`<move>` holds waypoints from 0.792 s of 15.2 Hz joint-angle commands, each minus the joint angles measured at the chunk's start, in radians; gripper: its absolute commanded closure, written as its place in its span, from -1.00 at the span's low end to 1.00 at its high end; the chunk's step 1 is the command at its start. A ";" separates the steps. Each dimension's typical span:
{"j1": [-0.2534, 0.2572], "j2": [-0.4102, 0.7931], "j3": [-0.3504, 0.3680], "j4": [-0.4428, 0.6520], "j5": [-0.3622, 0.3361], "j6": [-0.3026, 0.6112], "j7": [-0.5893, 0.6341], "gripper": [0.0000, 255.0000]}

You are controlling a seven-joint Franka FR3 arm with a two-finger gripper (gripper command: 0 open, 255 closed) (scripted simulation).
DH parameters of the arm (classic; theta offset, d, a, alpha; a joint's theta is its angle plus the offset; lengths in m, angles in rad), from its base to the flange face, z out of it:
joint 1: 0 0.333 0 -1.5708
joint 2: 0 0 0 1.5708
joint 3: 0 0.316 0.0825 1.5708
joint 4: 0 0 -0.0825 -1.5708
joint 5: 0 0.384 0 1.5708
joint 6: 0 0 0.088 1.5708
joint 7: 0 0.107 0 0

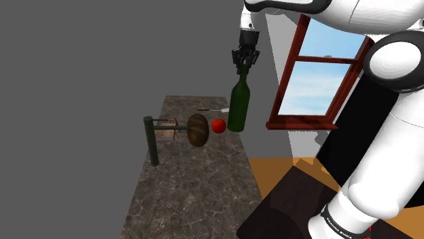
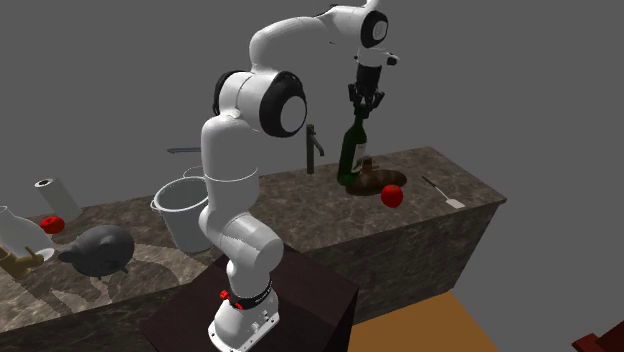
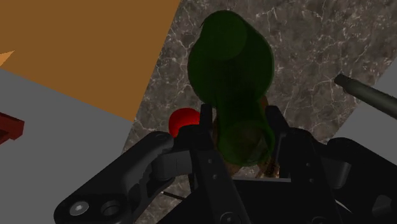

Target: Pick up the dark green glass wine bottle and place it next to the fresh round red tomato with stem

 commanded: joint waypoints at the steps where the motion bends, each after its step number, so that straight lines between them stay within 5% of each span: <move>1: -0.016 0.066 -0.012 0.058 0.003 0.009 -0.029 1.00; 9: -0.082 0.342 -0.042 0.348 0.026 -0.011 -0.115 1.00; 12: -0.079 0.320 -0.042 0.273 0.024 0.042 -0.117 1.00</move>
